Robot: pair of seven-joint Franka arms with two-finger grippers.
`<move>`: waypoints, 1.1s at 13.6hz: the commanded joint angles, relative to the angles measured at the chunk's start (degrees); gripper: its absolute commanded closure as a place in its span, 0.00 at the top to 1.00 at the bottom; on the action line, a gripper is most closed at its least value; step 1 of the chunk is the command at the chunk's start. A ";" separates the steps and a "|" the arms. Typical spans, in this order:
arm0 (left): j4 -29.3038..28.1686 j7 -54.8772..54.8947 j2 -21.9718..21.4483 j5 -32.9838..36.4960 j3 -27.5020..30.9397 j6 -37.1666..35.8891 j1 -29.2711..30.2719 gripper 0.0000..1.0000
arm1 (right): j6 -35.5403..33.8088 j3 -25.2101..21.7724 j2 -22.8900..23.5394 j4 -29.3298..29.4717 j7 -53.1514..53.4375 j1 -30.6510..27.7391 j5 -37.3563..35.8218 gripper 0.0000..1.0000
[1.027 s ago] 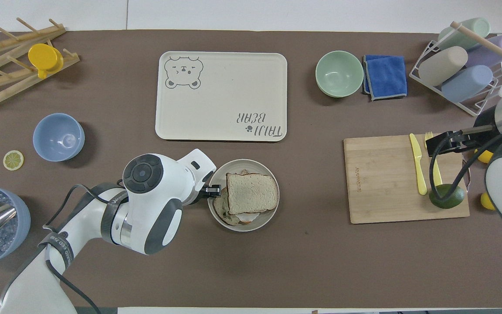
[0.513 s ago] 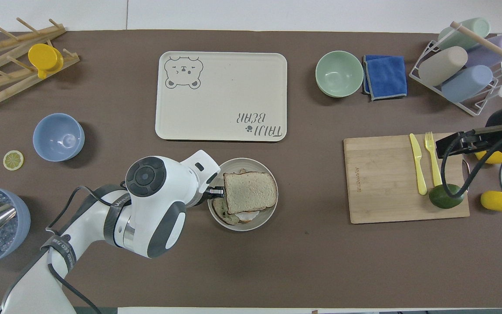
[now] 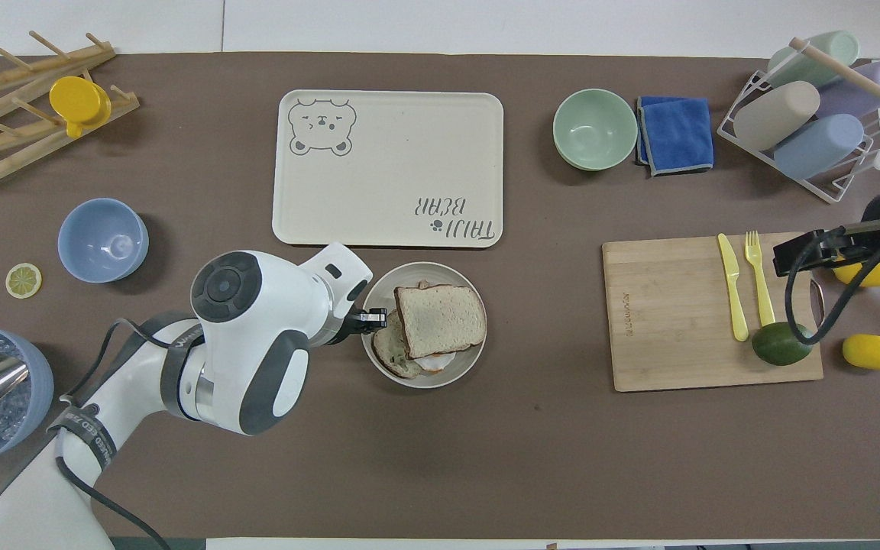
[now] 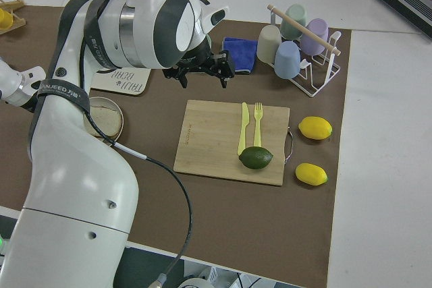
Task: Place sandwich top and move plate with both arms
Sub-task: 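Grasp the white plate rim with the left gripper, then carry the plate onto the bear-print tray with the left gripper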
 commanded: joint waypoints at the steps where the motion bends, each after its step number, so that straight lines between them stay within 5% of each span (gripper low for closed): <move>1: 12.66 6.79 2.66 -4.88 0.26 -11.95 6.91 0.00 | -0.44 0.30 0.36 0.54 -2.05 -1.36 0.10 1.00; 5: 28.59 7.17 11.89 -5.42 0.26 -15.06 12.37 0.00 | -0.97 0.04 0.44 0.80 -1.88 -1.54 0.54 1.00; 9: 46.95 7.08 27.52 -6.12 0.52 -17.53 15.54 0.00 | -0.62 -0.58 0.27 1.06 -1.44 -1.27 0.89 1.00; 11: 49.27 7.08 31.49 -6.12 0.70 -13.51 15.46 0.00 | -0.71 -0.32 -0.69 1.15 0.22 -0.92 1.50 1.00; 15: 45.16 7.43 31.43 -3.59 0.79 -7.52 14.23 0.00 | -1.05 -0.14 -1.58 1.24 1.02 -1.01 1.68 1.00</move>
